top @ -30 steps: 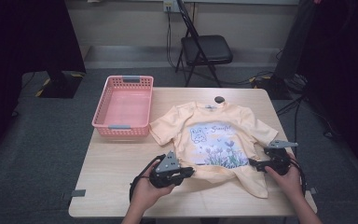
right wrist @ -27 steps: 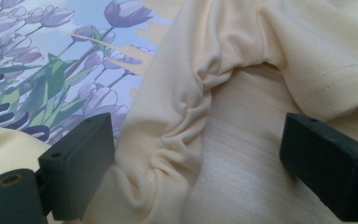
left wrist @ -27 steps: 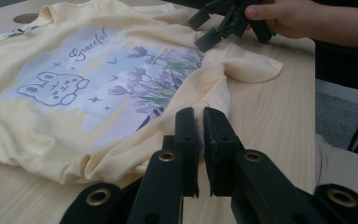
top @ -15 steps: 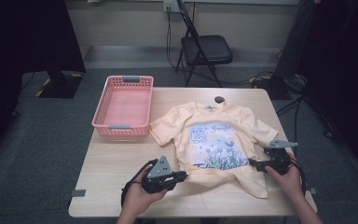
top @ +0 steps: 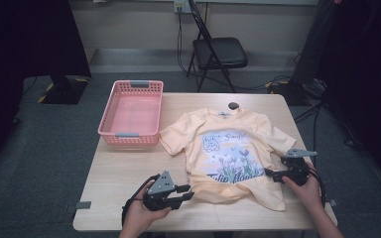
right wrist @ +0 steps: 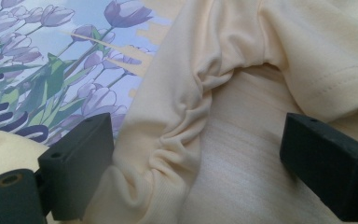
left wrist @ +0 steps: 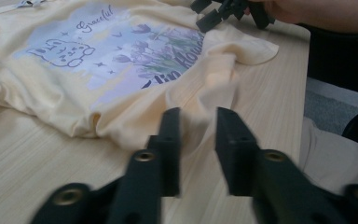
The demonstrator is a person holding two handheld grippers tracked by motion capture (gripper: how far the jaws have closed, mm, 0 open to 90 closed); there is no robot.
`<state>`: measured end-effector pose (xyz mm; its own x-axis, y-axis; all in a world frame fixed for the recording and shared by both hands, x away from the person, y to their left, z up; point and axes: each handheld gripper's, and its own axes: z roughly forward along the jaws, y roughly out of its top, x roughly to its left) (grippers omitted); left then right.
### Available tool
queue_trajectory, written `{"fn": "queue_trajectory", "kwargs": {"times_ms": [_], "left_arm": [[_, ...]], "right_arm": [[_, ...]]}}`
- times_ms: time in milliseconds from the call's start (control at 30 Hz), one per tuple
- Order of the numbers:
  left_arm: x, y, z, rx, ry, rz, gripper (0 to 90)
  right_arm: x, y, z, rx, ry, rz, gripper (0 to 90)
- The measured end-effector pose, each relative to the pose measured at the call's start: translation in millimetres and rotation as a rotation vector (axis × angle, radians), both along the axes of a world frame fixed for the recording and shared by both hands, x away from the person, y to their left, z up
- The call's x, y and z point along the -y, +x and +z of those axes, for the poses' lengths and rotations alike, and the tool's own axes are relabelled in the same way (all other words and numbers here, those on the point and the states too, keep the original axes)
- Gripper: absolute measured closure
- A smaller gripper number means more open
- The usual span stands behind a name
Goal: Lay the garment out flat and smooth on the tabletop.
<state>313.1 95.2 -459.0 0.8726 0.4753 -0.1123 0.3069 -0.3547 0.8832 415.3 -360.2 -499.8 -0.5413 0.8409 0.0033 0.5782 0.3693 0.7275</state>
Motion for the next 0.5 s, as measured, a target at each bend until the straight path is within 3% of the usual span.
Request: {"fn": "queue_trajectory", "kwargs": {"times_ms": [33, 200, 367, 467, 500], "left_arm": [[4.1, 1.6, 0.0, 0.001, 0.005, -0.009, 46.7], [42.0, 10.6, -5.5, 0.001, 0.042, -0.072, 42.5], [74.5, 26.6, -15.3, 0.024, 0.098, -0.096, 40.9], [83.3, 33.0, -21.4, 0.011, 0.122, -0.121, 49.2], [84.8, 34.3, -23.6, -0.023, 0.121, -0.142, 56.8]], "right_arm": [[0.0, 0.0, 0.0, 0.0, 0.0, 0.0, 9.2], [-0.1, 0.0, 0.0, 0.0, 0.0, 0.0, 9.2], [-0.1, -0.1, 0.0, 0.0, 0.0, 0.0, 9.3], [-0.1, 0.0, 0.0, 0.0, 0.0, 0.0, 9.3], [-0.1, -0.1, 0.0, 0.0, 0.0, 0.0, 9.3]]}}
